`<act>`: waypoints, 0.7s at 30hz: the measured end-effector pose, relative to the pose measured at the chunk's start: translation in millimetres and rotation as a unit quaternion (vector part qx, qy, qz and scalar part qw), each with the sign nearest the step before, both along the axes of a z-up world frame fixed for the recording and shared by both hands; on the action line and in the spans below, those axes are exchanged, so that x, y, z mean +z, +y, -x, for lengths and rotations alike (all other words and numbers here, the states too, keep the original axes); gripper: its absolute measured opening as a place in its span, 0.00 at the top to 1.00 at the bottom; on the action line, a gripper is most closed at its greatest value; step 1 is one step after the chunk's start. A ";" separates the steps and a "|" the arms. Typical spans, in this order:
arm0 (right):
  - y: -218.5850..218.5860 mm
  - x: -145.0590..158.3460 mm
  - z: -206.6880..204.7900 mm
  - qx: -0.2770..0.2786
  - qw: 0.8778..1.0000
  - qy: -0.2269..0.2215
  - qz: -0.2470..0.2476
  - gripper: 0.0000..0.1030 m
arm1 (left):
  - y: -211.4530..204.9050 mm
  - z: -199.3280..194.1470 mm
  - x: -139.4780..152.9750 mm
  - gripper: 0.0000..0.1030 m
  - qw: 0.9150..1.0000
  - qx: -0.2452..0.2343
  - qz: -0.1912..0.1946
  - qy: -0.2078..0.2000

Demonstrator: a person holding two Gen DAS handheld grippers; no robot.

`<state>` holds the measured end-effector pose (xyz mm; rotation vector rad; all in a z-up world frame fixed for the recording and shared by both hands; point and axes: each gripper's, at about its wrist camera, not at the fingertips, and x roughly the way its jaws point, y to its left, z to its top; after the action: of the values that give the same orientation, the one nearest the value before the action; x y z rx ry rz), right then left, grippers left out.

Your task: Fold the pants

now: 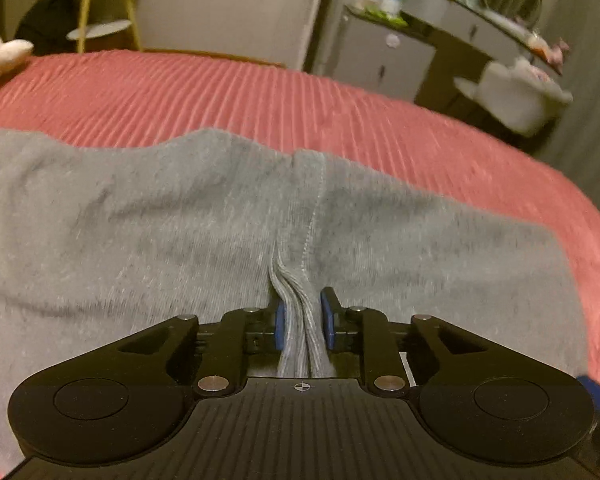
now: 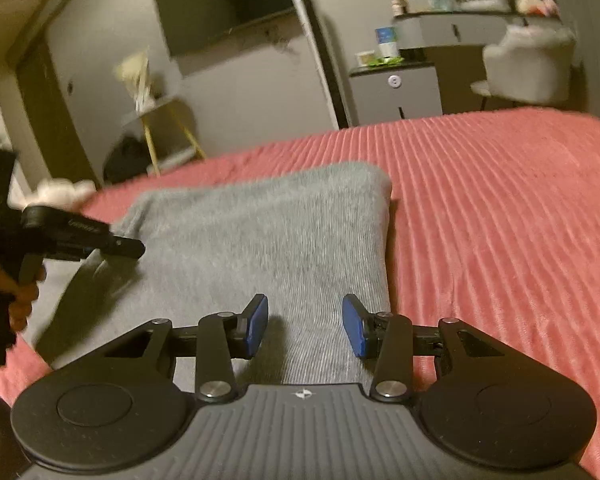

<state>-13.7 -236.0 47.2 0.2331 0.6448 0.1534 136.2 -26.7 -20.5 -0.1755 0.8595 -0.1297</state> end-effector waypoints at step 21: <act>8.2 0.7 5.3 0.002 0.999 -0.014 0.042 0.73 | -7.9 57.0 4.8 0.38 0.996 -0.003 -0.087 -0.026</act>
<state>-19.0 -227.8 47.9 0.1480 0.6222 0.1326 79.2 -34.6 -15.8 -0.0068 0.8153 -0.0644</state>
